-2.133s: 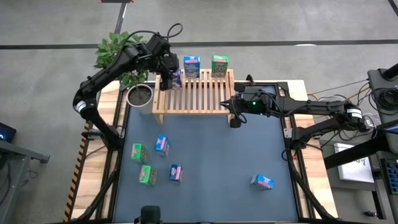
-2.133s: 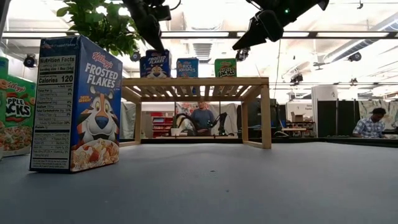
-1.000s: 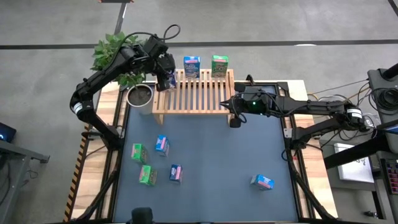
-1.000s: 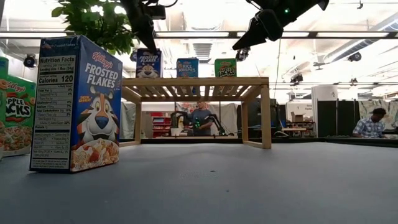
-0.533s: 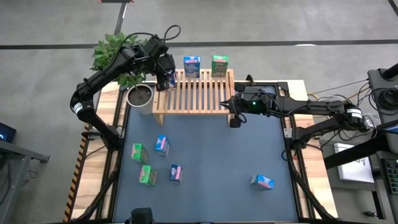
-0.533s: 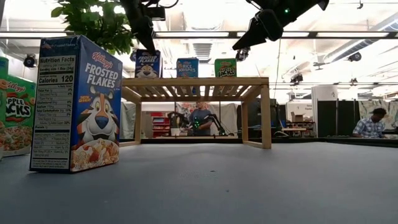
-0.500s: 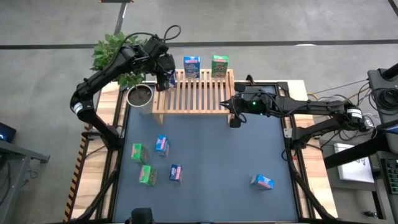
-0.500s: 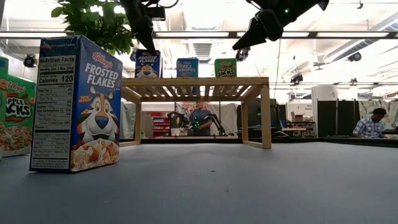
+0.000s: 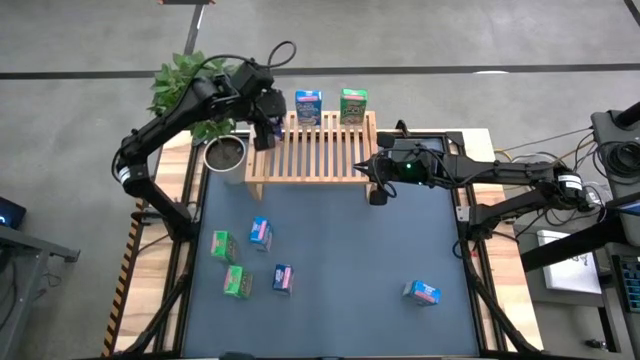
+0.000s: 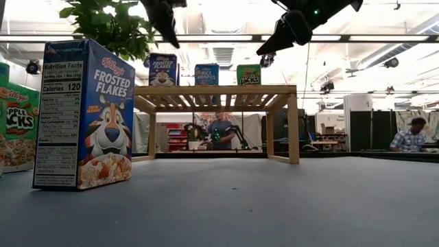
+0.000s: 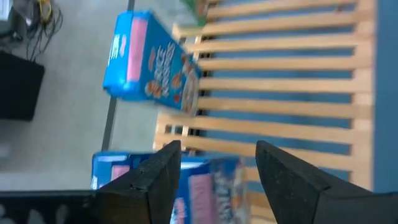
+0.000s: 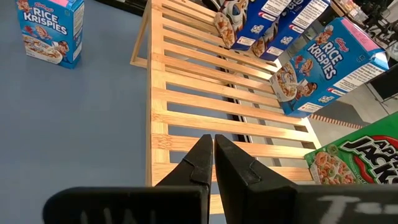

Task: Stack cereal on shelf
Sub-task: Put the right blue cereal box on the shelf aligned with the blue cereal box

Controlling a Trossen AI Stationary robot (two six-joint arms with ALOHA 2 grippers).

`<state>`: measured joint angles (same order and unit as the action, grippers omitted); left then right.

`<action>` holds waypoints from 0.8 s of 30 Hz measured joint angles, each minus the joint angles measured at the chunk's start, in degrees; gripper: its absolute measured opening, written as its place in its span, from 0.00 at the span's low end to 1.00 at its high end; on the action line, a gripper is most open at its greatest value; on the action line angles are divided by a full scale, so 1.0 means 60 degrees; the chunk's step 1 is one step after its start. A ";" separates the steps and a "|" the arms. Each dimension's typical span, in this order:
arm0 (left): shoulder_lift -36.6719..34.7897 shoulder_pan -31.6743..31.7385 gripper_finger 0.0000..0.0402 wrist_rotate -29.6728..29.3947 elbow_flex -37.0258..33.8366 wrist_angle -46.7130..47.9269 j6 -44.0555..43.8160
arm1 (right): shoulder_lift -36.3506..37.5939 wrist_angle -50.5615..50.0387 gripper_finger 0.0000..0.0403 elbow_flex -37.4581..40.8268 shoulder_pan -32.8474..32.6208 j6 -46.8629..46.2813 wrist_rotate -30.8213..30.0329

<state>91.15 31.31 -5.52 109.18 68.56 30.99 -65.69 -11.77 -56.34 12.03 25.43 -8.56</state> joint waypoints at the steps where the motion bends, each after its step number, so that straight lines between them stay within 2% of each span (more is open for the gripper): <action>1: -0.0001 -0.0132 0.47 0.0000 0.0108 0.0061 -0.0013 | 0.0000 0.0000 0.02 0.0000 0.0000 0.0000 0.0000; 5: -0.0022 -0.0696 0.42 -0.0004 0.0315 0.0622 -0.0062 | 0.0000 -0.0007 0.02 0.0000 0.0000 0.0002 0.0000; 9: -0.0022 -0.1090 0.33 -0.0091 -0.0178 0.0966 -0.0500 | 0.0000 -0.0011 0.02 0.0000 0.0000 0.0004 0.0000; 11: -0.0022 -0.1278 0.27 -0.0582 -0.0636 0.1039 -0.0711 | 0.0000 -0.0011 0.02 0.0000 0.0000 0.0004 0.0000; 16: -0.0018 -0.1466 0.12 -0.2654 -0.1879 0.1226 -0.1018 | 0.0000 -0.0011 0.02 0.0000 0.0000 0.0007 0.0000; 24: -0.0015 -0.1396 0.01 -0.3764 -0.3037 0.0691 -0.1045 | 0.0000 -0.0015 0.02 0.0000 0.0000 0.0007 0.0000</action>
<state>91.07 22.93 -28.10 90.95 72.71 24.72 -65.69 -11.86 -56.34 12.03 25.47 -8.56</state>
